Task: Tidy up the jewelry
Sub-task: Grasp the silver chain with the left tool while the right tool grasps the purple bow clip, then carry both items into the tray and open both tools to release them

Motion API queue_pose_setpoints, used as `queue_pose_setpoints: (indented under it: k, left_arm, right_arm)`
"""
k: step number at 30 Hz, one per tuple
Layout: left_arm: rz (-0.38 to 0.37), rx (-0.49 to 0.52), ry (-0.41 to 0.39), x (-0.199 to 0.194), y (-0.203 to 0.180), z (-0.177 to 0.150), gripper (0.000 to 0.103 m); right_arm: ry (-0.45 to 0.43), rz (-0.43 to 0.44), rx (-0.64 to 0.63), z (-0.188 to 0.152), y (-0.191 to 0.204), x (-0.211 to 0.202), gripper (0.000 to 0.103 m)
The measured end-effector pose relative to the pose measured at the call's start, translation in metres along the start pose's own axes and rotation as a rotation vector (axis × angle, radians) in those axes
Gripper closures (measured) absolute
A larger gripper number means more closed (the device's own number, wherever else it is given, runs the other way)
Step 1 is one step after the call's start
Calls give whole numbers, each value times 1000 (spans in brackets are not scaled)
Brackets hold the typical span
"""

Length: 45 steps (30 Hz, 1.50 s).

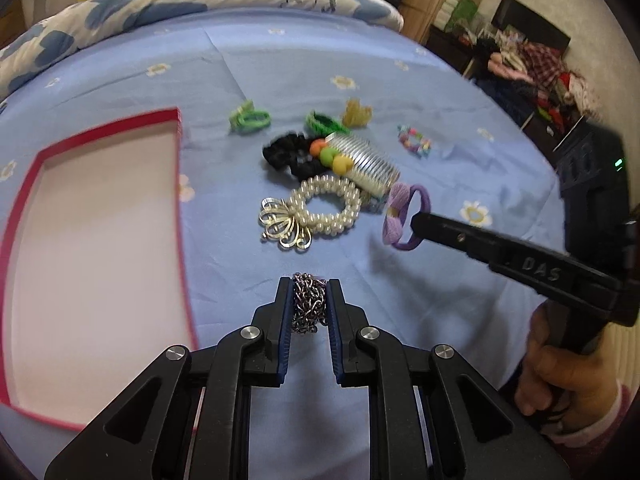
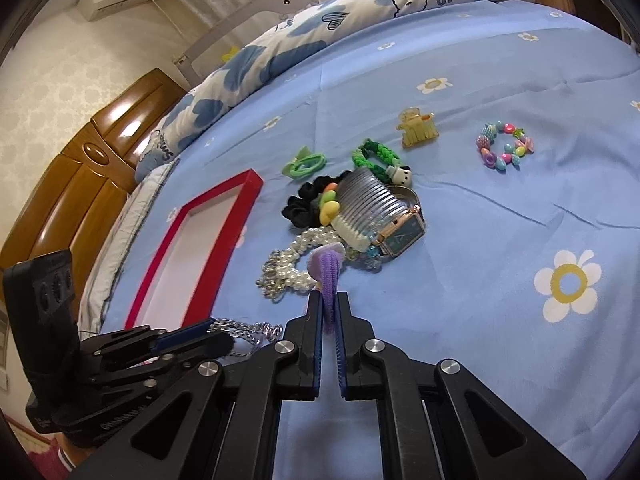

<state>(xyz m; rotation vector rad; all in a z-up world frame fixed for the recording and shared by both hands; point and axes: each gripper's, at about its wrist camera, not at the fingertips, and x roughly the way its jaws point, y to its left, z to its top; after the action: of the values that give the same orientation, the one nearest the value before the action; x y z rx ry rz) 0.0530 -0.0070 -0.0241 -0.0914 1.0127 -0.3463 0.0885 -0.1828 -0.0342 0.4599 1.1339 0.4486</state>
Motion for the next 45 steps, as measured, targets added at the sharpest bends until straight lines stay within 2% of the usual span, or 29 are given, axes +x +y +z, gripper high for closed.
queue_pose_setpoints:
  k: [10, 18, 28, 35, 42, 45]
  left_arm:
    - [7, -89, -126, -60, 30, 6, 89]
    - [90, -173, -174, -88, 76, -7, 89]
    - [163, -284, -158, -93, 136, -35, 89]
    - [185, -332, -97, -72, 162, -50, 89]
    - [206, -365, -36, -50, 179, -59, 91]
    - [211, -356, -19, -45, 179, -60, 92]
  right_arm:
    - [-5, 80, -61, 5, 43, -4, 98]
    - [54, 181, -149, 0, 102, 18, 98]
    - [180, 230, -246, -26, 160, 69, 98]
    - [280, 207, -278, -33, 172, 105, 98]
    - [341, 173, -307, -32, 176, 122, 97]
    - [356, 159, -323, -32, 177, 126, 93]
